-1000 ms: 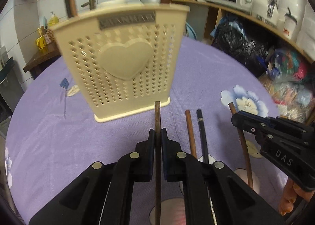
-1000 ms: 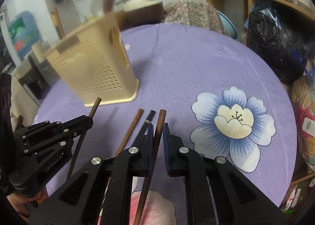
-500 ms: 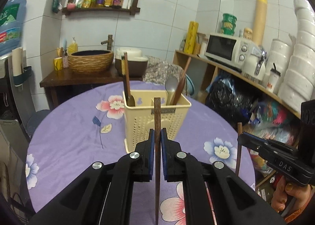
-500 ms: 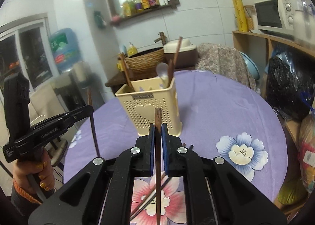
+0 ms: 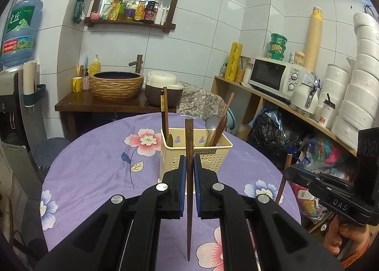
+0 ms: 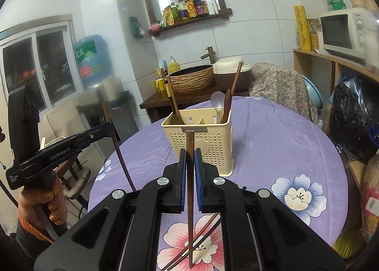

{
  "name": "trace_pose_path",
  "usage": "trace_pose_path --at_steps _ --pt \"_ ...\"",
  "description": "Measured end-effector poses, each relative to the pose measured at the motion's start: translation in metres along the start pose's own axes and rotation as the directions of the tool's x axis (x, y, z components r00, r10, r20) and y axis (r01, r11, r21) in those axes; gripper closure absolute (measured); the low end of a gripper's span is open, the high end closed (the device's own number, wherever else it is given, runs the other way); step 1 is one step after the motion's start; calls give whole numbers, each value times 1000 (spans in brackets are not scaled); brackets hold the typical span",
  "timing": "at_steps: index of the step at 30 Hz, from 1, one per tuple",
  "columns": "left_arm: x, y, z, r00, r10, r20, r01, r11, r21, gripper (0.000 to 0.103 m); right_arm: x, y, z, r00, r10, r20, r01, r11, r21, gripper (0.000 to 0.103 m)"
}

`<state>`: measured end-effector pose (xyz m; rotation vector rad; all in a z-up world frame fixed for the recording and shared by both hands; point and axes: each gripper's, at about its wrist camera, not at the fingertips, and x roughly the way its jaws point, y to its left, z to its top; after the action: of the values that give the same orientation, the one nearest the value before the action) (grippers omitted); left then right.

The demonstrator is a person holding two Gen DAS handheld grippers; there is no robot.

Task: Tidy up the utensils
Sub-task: 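Carry both chopsticks up over the cream holder and lower them inside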

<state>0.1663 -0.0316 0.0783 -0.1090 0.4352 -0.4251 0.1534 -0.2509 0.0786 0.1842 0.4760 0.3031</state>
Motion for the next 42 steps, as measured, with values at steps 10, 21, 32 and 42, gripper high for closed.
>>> trace_pose_path --at_steps 10,21,32,42 --pt "-7 2 3 1000 -6 15 6 1000 -7 95 -3 2 1 1000 9 5 -9 1000 -6 95" --pt "-10 5 9 1000 -20 19 21 1000 -14 95 -3 8 5 1000 27 7 -27 999 -22 95" --pt "-14 1 32 999 -32 44 32 999 12 95 -3 15 31 998 60 31 -59 997 -49 95" --pt "-8 -6 130 982 -9 186 6 1000 16 95 -7 21 153 981 42 187 -28 997 -76 95"
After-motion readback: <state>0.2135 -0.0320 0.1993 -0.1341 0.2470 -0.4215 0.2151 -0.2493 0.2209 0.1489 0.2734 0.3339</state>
